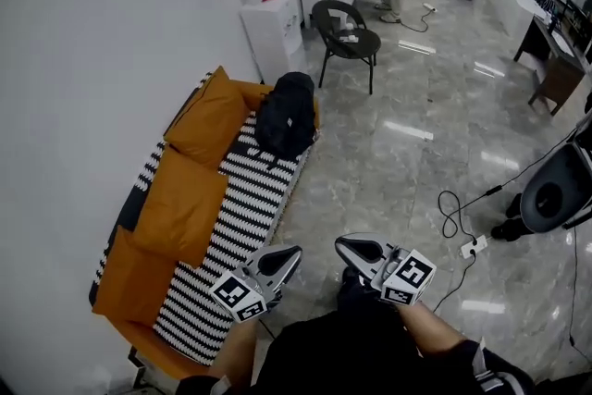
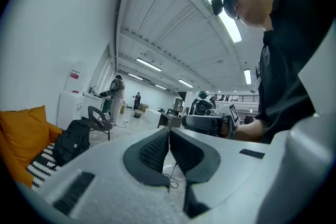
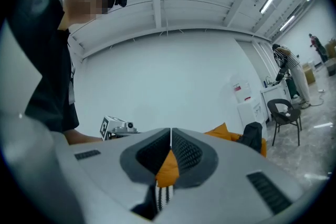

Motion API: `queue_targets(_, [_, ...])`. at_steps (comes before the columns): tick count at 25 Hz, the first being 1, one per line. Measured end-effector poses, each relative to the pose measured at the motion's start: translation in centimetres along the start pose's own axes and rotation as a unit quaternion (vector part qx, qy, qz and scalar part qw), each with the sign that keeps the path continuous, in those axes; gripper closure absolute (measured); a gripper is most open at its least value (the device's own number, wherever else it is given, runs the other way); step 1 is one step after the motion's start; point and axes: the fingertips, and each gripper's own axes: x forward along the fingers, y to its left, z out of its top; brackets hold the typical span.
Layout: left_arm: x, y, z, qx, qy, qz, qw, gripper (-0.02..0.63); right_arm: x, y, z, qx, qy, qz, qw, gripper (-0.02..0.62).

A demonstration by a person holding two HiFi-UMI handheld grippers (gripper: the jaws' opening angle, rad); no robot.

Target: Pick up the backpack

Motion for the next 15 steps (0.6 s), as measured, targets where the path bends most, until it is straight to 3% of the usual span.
queue_targets(5, [2.6, 2.3, 3.0, 0.004, -0.009, 0.015, 0.9998, 0.581, 1.8, -3.2, 2.0, -0.002, 0.010, 0.021, 1.000, 0.566])
queue_targets(15, [8.0, 6.9, 4.8, 0.003, -0.011, 0.041, 0.9991, 0.581, 3.7, -10.3, 4.6, 0.003, 0.010, 0.051, 0.999, 0.566])
